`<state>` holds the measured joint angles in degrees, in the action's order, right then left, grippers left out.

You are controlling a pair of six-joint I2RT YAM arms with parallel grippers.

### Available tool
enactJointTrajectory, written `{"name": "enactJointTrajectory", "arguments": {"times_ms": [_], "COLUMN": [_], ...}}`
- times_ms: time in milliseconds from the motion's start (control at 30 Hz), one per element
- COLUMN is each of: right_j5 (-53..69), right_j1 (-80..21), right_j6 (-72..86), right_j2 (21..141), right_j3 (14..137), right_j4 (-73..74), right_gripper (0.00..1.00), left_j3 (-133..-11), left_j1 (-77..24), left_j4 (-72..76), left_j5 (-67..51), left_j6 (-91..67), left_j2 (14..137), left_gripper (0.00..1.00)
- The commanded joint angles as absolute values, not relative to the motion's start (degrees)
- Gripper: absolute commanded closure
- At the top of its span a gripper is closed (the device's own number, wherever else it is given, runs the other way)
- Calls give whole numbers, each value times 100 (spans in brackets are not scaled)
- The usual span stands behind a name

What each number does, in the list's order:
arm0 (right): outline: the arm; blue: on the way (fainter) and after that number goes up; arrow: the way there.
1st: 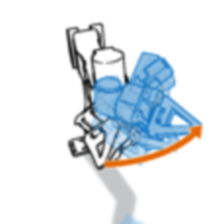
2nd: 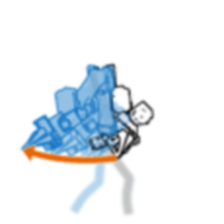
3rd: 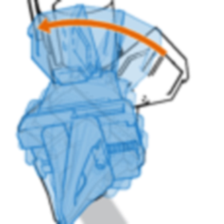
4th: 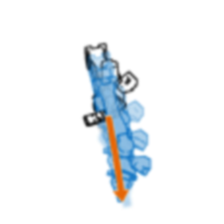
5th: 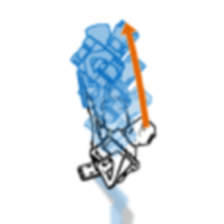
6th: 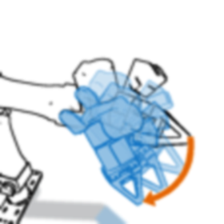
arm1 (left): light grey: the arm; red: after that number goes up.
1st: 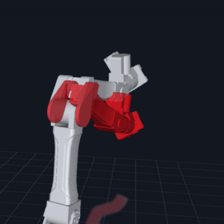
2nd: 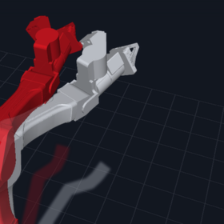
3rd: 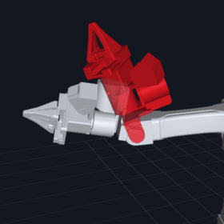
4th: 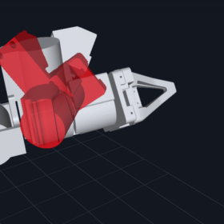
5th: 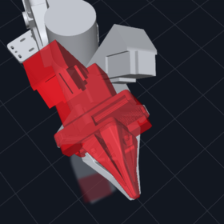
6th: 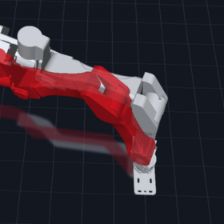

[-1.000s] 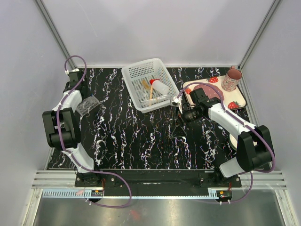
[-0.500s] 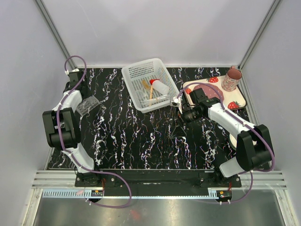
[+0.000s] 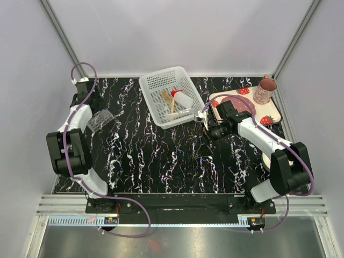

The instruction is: Organize the chemistry lab equipment

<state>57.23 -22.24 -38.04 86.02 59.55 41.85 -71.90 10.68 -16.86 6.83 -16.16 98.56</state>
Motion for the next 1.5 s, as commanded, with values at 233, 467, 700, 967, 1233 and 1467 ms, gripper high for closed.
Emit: {"name": "enactJointTrajectory", "arguments": {"times_ms": [233, 467, 700, 967, 1233, 1467], "right_j5": [4916, 2009, 36, 264, 255, 395], "right_j1": [-1565, -1222, -1222, -624, -475, -483], "right_j6": [-3551, -1894, -37, 273, 27, 26], "right_j2": [7658, 6505, 5968, 5977, 5950, 5827], "right_j3": [6179, 6862, 7927, 8832, 9404, 9448], "right_j4": [3824, 3006, 3374, 3683, 3814, 3920], "right_gripper": [0, 0, 0, 0, 0, 0], "left_j3": [-6014, -5625, -7184, -9017, -8824, -8719], "left_j1": [1607, 2443, 1400, -132, -123, -123], "left_j4": [-1292, -1205, -2727, -4517, -4518, -4553], "left_j5": [-367, -3055, -3862, -1705, -1661, -1784], "left_j6": [-2170, -3214, -2674, -1380, -1257, -1388], "left_j2": [7008, 6346, 6311, 5626, 4563, 4377], "left_gripper": [1, 1, 1, 1, 1, 1]}}
